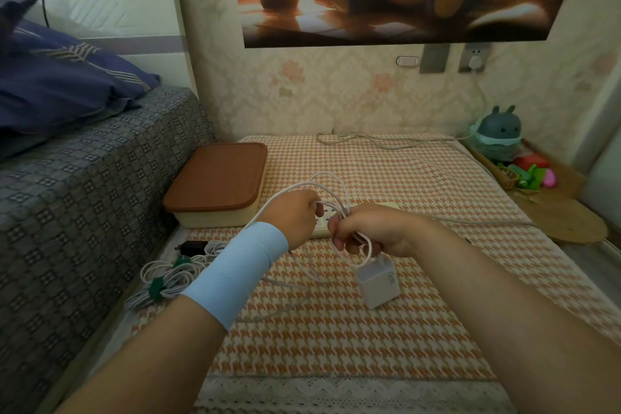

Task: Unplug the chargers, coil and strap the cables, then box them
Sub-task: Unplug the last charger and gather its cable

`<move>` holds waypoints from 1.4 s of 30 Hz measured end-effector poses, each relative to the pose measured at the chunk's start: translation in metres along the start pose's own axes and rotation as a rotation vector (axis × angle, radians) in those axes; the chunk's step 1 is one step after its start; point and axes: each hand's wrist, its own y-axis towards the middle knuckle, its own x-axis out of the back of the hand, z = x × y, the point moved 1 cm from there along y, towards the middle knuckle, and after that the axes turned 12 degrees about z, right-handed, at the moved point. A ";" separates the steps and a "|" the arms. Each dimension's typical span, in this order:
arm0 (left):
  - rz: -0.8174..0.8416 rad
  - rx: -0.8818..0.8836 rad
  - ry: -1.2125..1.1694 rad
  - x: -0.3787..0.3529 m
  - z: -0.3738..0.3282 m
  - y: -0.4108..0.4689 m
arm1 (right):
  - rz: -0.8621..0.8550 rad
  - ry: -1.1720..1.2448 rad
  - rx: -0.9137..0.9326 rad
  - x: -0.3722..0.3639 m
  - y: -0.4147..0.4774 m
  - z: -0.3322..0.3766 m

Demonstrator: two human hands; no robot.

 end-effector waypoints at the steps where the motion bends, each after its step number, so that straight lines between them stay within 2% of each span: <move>1: -0.011 -0.012 -0.008 0.002 0.000 -0.001 | 0.003 0.032 0.004 0.000 0.000 0.000; 4: -0.044 -0.033 -0.008 0.000 0.001 -0.004 | 0.051 0.125 -0.012 0.003 -0.002 -0.001; 8: -0.098 -0.025 0.021 -0.001 0.001 -0.006 | 0.222 0.229 0.071 0.002 -0.008 0.000; 12: -0.174 -0.029 0.072 0.001 0.004 -0.005 | 0.291 0.398 0.081 0.006 -0.005 -0.005; 14: -0.099 -0.007 0.056 0.000 0.008 -0.003 | 0.251 0.426 -0.009 0.006 -0.006 -0.005; 16: 0.065 0.071 0.077 -0.004 0.013 -0.003 | 0.121 0.395 -0.076 0.006 -0.007 -0.005; 18: 0.236 0.129 0.304 -0.010 0.014 -0.008 | -0.019 0.355 -0.092 0.010 -0.007 -0.008; 20: 0.363 0.074 0.395 -0.013 0.004 -0.024 | -0.089 0.375 -0.084 0.014 -0.005 -0.012; 22: 0.432 -0.019 0.295 -0.006 -0.014 -0.038 | -0.105 0.413 -0.070 0.018 -0.006 -0.013; 25: 0.404 -0.118 0.187 0.018 -0.030 -0.056 | -0.166 0.316 -0.100 0.026 -0.009 -0.014; 27: 0.402 -0.224 -0.100 0.038 -0.025 -0.064 | -0.153 0.283 -0.122 0.029 -0.010 -0.012; 30: 0.508 -0.318 -0.600 0.056 -0.022 -0.077 | -0.134 0.137 -0.213 0.028 -0.010 -0.004; 31: 0.454 -0.385 -0.708 0.059 -0.025 -0.080 | -0.122 0.082 -0.241 0.025 -0.009 -0.001; 33: 0.188 -0.538 -0.892 0.058 -0.036 -0.080 | -0.088 0.042 -0.245 0.018 -0.007 0.004; 34: 0.050 -0.582 -0.904 0.055 -0.040 -0.076 | -0.079 0.038 -0.231 0.014 -0.007 0.007; 35: -0.064 -0.610 -0.811 0.051 -0.043 -0.072 | -0.068 0.031 -0.218 0.009 -0.009 0.011; 36: -0.147 -0.616 -0.613 0.045 -0.045 -0.066 | -0.065 0.009 -0.212 0.003 -0.010 0.016; 37: -0.157 -0.605 -0.387 0.039 -0.044 -0.060 | -0.067 -0.046 -0.212 -0.001 -0.011 0.021; 39: 0.002 -0.516 -0.100 0.027 -0.039 -0.049 | -0.088 -0.174 -0.226 -0.010 -0.010 0.029; 41: 0.151 -0.409 0.036 0.015 -0.025 -0.036 | -0.082 -0.189 -0.191 -0.015 -0.009 0.033; 42: 0.158 -0.381 0.083 0.010 -0.019 -0.029 | -0.075 -0.140 -0.168 -0.015 -0.009 0.032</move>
